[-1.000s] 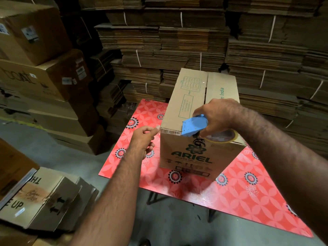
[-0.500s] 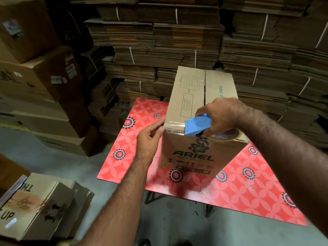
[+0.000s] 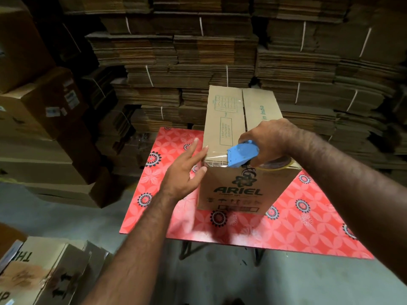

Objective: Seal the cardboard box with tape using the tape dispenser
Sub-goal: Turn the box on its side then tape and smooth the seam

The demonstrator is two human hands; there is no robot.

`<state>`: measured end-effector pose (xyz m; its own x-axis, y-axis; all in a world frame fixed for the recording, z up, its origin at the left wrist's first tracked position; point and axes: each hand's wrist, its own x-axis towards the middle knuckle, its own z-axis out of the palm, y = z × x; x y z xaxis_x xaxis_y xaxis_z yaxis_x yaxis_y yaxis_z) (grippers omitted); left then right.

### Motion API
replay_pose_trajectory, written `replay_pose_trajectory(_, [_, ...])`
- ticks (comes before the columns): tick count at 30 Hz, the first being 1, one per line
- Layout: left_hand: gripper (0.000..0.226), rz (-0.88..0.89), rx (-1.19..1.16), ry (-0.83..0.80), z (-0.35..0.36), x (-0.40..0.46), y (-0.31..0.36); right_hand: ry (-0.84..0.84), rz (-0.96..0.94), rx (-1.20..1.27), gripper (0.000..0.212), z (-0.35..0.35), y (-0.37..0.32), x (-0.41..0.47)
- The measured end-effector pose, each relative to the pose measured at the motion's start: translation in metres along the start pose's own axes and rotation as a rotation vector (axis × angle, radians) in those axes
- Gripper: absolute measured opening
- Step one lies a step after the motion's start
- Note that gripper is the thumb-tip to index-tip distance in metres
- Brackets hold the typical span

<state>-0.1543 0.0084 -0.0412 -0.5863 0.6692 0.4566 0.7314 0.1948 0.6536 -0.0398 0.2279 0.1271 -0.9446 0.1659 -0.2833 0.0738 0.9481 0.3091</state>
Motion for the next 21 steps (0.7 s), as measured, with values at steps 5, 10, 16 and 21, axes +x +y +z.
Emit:
replay_pose_trajectory(5, [0.050,0.072,0.049,-0.202,0.004,0.034,0.018,-0.042,0.021,-0.029,0.071,-0.005,-0.003,0.001])
replay_pose_trajectory(10, [0.052,0.166,0.385,-0.249,0.015,0.034,0.012,-0.058,-0.004,-0.009,0.062,-0.008,-0.003,0.001])
replay_pose_trajectory(16, [0.049,0.149,0.615,-0.263,0.012,0.028,0.008,-0.061,-0.049,-0.032,0.061,-0.003,0.004,0.007])
replay_pose_trajectory(21, [0.049,0.116,0.667,-0.285,0.012,0.027,0.007,-0.023,-0.085,-0.053,0.061,0.009,0.027,-0.007])
